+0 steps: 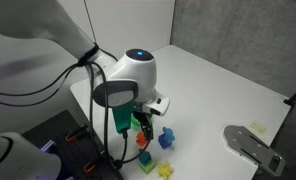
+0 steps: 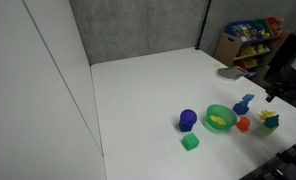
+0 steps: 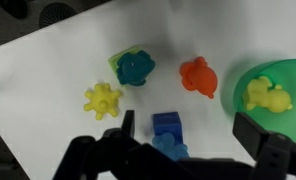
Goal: Pick up the green toy from the lime green block and put it in the green bowl
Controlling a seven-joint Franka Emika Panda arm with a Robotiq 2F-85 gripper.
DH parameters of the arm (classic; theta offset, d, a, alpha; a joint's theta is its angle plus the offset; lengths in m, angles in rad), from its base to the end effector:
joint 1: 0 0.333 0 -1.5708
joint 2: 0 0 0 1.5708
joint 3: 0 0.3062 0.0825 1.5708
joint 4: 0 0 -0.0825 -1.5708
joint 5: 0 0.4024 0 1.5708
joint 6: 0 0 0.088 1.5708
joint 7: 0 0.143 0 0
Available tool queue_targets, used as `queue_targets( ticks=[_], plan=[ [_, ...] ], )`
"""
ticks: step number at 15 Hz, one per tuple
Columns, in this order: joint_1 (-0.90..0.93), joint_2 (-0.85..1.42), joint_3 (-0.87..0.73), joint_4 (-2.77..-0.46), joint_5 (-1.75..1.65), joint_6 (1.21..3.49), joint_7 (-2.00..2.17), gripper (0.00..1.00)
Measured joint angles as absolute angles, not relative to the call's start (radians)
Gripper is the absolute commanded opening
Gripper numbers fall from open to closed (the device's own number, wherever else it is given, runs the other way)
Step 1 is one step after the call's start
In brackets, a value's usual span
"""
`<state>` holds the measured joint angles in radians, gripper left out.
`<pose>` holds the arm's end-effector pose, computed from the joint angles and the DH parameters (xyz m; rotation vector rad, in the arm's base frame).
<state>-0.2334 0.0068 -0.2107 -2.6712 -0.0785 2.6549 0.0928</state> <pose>0.3822 -0.1812 0.1706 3.0241 -0.7194 -0.0453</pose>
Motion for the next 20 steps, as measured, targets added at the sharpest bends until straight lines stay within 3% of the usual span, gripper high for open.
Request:
queue_targets(
  ticks=[20],
  plan=[
    [-0.234,0.237,-0.316,-2.650,-0.161,2.828,0.125,1.00]
  ],
)
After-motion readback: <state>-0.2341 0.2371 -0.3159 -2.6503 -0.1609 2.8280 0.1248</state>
